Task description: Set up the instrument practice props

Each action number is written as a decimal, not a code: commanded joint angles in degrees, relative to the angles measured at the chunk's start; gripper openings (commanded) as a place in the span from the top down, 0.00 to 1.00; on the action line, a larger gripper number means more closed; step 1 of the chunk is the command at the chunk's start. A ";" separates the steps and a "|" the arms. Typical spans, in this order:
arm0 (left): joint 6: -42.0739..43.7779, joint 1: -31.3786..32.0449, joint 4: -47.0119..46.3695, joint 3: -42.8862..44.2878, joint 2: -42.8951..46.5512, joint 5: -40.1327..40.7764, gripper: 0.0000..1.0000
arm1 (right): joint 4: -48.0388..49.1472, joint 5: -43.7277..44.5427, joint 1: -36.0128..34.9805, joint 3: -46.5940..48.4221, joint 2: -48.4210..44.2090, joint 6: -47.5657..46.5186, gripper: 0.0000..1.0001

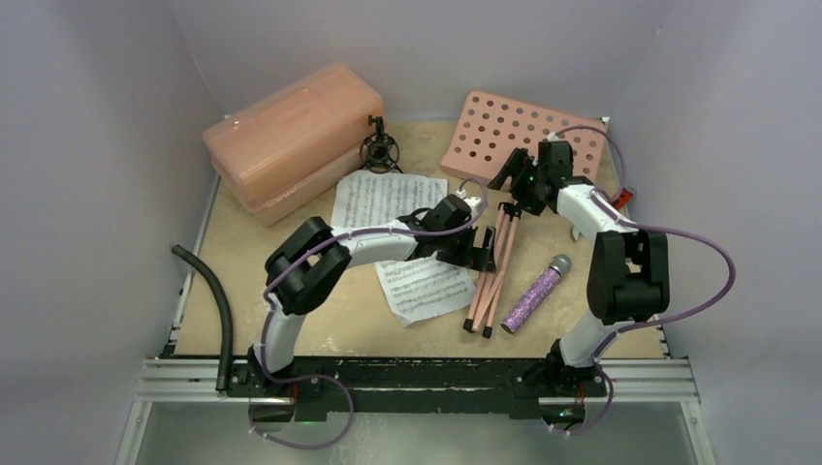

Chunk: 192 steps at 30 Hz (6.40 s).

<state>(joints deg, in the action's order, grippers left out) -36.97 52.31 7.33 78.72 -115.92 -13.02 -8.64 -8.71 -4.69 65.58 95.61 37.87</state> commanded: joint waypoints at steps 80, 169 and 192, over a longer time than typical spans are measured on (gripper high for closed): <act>-6.48 -3.64 -11.55 7.96 0.19 -12.53 0.69 | -3.49 7.80 0.66 11.61 -8.71 -6.25 1.00; 22.26 -2.76 -17.11 1.07 13.34 8.02 1.00 | 60.24 -12.33 -5.18 3.24 -32.20 -22.19 1.00; 22.55 -1.74 -9.08 0.79 13.50 16.54 1.00 | 63.80 -11.31 -5.16 10.27 -30.70 -21.28 1.00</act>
<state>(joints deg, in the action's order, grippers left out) -15.05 51.24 -11.14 80.88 -101.86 -2.85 26.46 -21.96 -9.58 64.60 69.54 14.09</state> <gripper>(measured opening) 0.099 0.243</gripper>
